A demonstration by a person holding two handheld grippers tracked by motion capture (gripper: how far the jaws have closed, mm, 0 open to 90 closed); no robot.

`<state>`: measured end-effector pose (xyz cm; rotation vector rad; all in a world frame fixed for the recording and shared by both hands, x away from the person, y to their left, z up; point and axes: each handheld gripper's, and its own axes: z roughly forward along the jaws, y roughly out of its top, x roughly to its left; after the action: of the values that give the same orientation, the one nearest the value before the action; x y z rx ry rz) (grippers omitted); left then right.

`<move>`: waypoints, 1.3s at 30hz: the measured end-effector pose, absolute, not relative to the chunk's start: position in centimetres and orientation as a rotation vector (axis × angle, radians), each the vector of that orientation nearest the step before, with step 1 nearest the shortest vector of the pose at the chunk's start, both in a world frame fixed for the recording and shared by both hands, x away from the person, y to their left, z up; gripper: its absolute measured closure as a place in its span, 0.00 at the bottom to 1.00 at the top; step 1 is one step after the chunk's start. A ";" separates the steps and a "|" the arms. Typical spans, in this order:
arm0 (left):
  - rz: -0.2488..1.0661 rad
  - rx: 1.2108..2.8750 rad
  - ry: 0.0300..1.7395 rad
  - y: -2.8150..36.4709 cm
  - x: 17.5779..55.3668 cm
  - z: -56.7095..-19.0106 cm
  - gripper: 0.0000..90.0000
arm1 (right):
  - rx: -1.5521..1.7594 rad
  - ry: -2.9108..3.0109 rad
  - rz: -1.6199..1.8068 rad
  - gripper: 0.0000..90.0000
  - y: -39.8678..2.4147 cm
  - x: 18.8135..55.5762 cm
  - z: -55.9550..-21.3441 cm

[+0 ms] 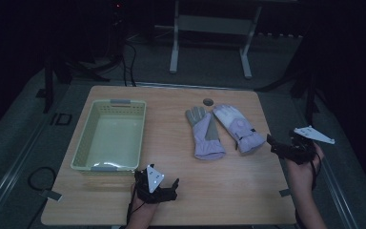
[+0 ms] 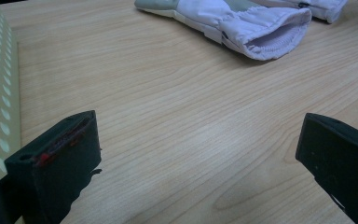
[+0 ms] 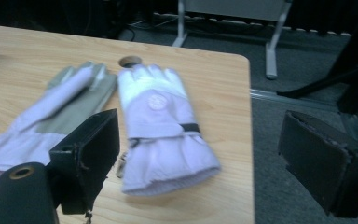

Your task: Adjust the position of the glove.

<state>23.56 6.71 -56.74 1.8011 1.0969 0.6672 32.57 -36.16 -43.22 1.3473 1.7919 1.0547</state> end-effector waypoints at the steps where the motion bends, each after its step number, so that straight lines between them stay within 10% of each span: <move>1: 0.667 1.801 1.097 6.7 23.6 -56.7 0.00 | 1.347 1.792 1.055 0.14 -36.2 32.6 -43.2; 39: 0.660 1.808 1.084 6.8 23.5 -56.7 0.00 | 1.252 2.112 1.055 0.24 -21.9 40.5 -44.0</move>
<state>23.53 6.76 -56.73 1.8078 1.0836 0.6596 40.52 -21.87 -44.02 1.2518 2.1120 1.0551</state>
